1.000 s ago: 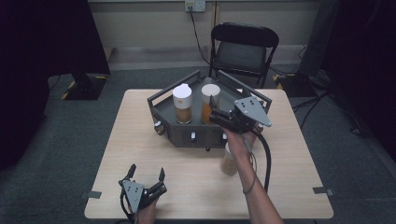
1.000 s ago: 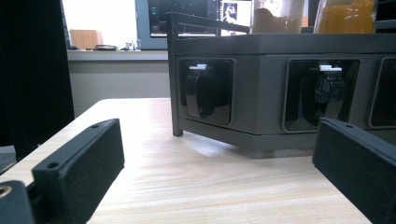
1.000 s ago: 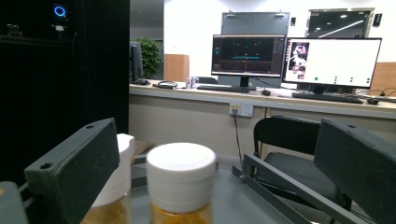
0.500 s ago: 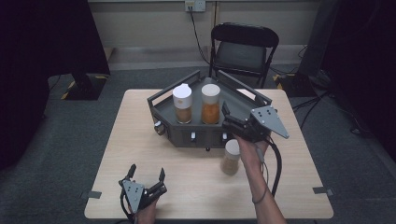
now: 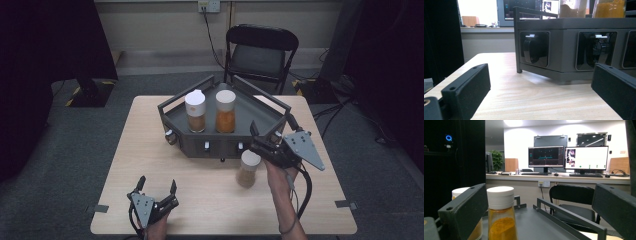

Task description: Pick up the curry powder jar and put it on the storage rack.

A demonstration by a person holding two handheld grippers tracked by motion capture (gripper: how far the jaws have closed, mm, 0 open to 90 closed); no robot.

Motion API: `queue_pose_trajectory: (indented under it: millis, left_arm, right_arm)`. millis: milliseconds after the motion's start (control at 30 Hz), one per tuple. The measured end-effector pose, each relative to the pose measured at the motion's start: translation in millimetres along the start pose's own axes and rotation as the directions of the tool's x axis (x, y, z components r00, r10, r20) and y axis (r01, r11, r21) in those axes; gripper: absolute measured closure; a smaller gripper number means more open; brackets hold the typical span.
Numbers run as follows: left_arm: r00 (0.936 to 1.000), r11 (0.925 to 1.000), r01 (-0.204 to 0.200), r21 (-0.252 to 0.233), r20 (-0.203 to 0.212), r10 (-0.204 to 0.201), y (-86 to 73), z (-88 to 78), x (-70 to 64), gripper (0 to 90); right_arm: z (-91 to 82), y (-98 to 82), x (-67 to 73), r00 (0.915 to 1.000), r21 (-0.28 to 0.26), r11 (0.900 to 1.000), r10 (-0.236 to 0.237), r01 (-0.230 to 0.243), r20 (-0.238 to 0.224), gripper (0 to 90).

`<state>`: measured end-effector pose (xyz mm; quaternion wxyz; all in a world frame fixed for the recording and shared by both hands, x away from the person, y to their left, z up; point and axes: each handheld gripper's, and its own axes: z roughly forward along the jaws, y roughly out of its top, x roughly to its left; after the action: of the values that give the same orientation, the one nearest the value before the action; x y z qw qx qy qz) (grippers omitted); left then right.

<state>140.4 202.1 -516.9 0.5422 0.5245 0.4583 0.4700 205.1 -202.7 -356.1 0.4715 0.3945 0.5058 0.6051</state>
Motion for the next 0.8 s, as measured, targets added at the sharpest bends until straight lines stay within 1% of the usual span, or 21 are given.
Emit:
queue_pose_trajectory:
  millis: [67,233,300,367,467,600,800]
  left_arm:
    - [1.0,1.0,0.0,0.0,-0.004,0.0,0.0,0.0,-0.8,1.8]
    - [1.0,1.0,0.0,0.0,-0.001,0.0,0.0,0.0,-0.1,2.1]
    - [1.0,1.0,0.0,0.001,0.0,0.0,0.1,0.1,0.0,2.1]
    - [1.0,1.0,0.0,0.0,0.0,0.0,0.1,0.0,0.0,2.1]
    - [1.0,1.0,0.0,0.0,0.0,0.0,-0.1,0.0,0.0,2.1]
    - [1.0,1.0,0.0,-0.002,0.001,0.0,-0.3,-0.1,0.0,2.1]
    - [1.0,1.0,0.0,-0.001,0.001,0.0,-0.1,-0.1,0.2,2.1]
  right_arm:
    - [-4.3,-2.0,-1.1,1.0,0.005,1.0,-0.001,0.001,0.003,0.0]
    - [-17.0,-10.8,-1.0,0.9996,0.002,1.0,0.016,-0.016,0.022,0.0]
    - [-21.4,-13.2,0.1,0.9995,0.003,1.0,0.012,-0.012,0.03,0.0]
    - [-26.7,-17.1,-0.1,0.9992,0.003,1.0,0.03,-0.03,0.026,0.0]
    - [-33.1,-21.2,2.4,0.9992,0.002,1.0,0.022,-0.022,0.035,0.0]
    - [-40.9,-25.0,2.7,0.9989,-0.001,1.0,0.029,-0.029,0.036,0.0]
    - [-48.4,-32.9,3.3,0.9986,0.013,0.999,0.035,-0.035,0.039,0.0]
